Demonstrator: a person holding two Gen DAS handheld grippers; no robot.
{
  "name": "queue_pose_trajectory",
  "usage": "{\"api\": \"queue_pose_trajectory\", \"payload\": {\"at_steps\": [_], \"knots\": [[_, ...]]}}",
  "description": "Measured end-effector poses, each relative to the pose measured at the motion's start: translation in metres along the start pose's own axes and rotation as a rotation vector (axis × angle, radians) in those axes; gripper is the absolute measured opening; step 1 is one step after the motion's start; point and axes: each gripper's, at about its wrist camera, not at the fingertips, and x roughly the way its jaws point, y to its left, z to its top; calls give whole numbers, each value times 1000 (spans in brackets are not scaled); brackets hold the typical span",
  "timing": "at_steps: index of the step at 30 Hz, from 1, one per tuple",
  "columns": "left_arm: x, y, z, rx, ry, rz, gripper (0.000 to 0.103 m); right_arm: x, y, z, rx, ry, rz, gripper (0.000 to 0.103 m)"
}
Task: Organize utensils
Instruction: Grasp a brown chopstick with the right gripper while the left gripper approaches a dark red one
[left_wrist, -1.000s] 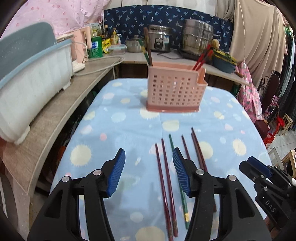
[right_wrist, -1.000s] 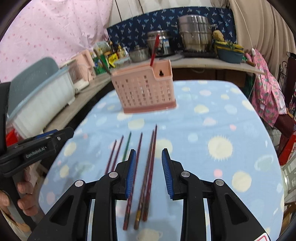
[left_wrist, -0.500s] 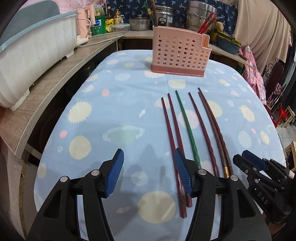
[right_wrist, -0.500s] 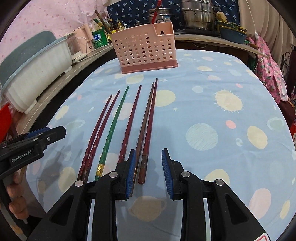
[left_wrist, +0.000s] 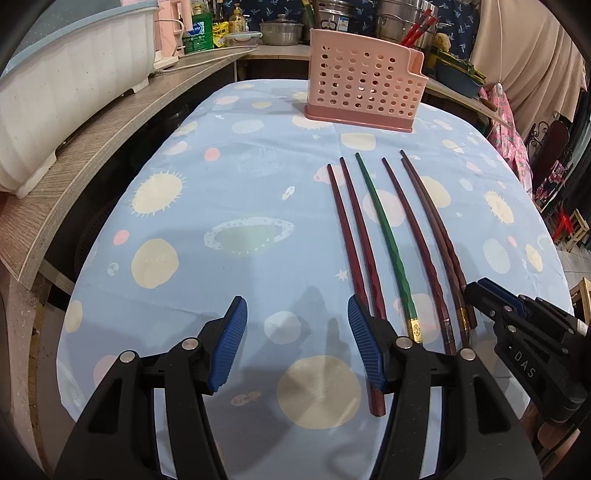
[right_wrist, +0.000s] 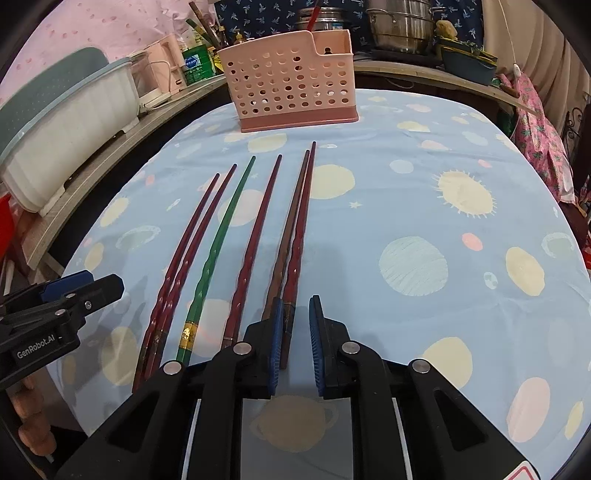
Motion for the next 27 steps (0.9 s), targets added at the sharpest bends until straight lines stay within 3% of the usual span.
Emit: {"api": "queue_pose_trajectory", "payload": {"at_steps": [18,27], "knots": [[-2,-19,-19,55,32,-61,58,-8,-24,-14,67,-6,-45,7],[5,-24,-29,83,57,-38,58,-12,-28,-19,79,-7,-38,7]]}}
